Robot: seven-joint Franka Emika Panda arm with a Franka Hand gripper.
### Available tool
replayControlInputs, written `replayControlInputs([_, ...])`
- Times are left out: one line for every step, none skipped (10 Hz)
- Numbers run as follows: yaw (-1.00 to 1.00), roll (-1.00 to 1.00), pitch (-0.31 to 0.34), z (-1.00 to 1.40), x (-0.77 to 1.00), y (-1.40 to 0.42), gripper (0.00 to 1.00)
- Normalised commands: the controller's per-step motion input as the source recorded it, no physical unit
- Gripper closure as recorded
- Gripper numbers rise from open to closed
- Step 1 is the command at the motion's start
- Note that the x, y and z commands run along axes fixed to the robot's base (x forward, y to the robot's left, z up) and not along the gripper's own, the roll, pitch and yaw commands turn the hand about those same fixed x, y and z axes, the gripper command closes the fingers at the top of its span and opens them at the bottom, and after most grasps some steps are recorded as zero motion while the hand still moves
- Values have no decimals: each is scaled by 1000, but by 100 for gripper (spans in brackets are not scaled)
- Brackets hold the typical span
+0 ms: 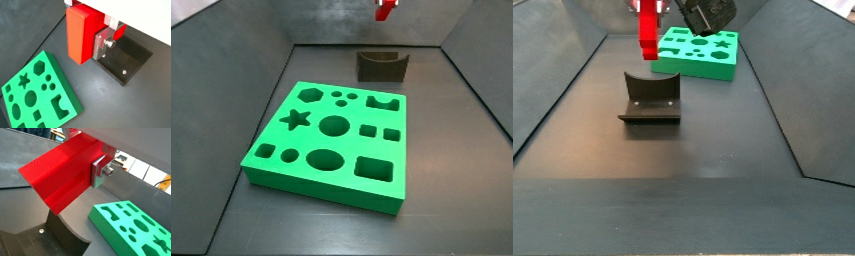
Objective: Pick up the double-square object. Move up. Rotate the double-square object. Place the double-square object on the fixture. Regrasp the double-square object. Move to above the board. Insert the double-square object.
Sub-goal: Place the double-square object on the fixture.
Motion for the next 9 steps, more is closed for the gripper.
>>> replayControlInputs([-111,-203,29,-5,60,31,100])
replayControlInputs([-57,-1000,281,-1000,127,135,100])
replayControlInputs([-55,-1000,279,-1000,129,136,100])
replayControlInputs([-124,-974,294,-1000,147,143,100])
replayControlInputs([-162,-830,269,-1000,161,138,100])
replayControlInputs([-215,-619,208,-1000,169,139,100])
replayControlInputs([-241,-399,140,-1000,173,144,100])
replayControlInputs([-240,-267,91,-1000,185,138,100])
replayControlInputs([-232,-213,63,-1000,188,135,100])
